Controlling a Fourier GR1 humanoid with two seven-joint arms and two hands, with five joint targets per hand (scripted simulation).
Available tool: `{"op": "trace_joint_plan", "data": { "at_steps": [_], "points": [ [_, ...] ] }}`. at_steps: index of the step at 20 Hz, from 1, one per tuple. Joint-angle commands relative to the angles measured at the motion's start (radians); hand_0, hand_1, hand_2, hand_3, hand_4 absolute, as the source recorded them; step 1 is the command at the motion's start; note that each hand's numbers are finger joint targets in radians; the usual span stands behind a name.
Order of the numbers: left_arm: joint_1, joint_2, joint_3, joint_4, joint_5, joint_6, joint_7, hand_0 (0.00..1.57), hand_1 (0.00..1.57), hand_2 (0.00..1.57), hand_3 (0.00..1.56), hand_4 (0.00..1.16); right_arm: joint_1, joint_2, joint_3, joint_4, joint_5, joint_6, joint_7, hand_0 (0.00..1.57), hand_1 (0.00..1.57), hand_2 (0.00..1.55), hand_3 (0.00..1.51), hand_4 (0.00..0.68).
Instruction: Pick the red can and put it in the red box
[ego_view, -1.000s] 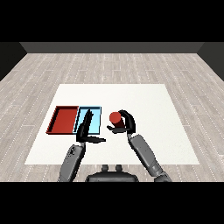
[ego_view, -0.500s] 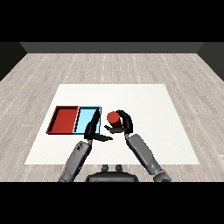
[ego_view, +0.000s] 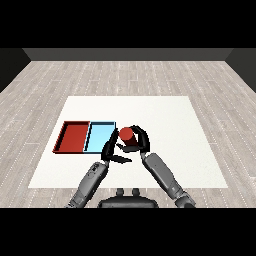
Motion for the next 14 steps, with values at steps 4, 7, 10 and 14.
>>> {"op": "trace_joint_plan", "data": {
  "at_steps": [4,7,10,14],
  "points": [
    [-0.089,0.000,-0.044,0.094,0.075,0.053,-0.011,0.00,0.00,0.00,0.00,0.00,-0.024,0.002,-0.051,0.000,0.009,0.037,0.026,1.43,1.43,1.43,1.38,0.631],
    [0.002,0.001,0.005,0.069,0.026,-0.052,-0.031,0.00,0.00,0.00,0.00,0.00,-0.016,0.002,0.058,0.030,-0.068,-0.038,-0.059,1.44,1.44,1.44,1.38,0.628],
    [-0.099,0.000,-0.034,0.150,0.095,0.007,-0.064,0.00,0.00,0.00,0.00,0.00,0.012,0.002,0.097,-0.062,-0.043,-0.067,0.006,1.45,1.45,1.43,1.37,0.625],
    [-0.130,0.000,-0.118,0.157,0.161,0.083,-0.088,0.00,0.00,0.00,0.00,0.00,-0.127,0.003,0.150,0.067,-0.169,-0.147,-0.066,1.48,1.48,1.44,1.37,0.620]
  ]
}}
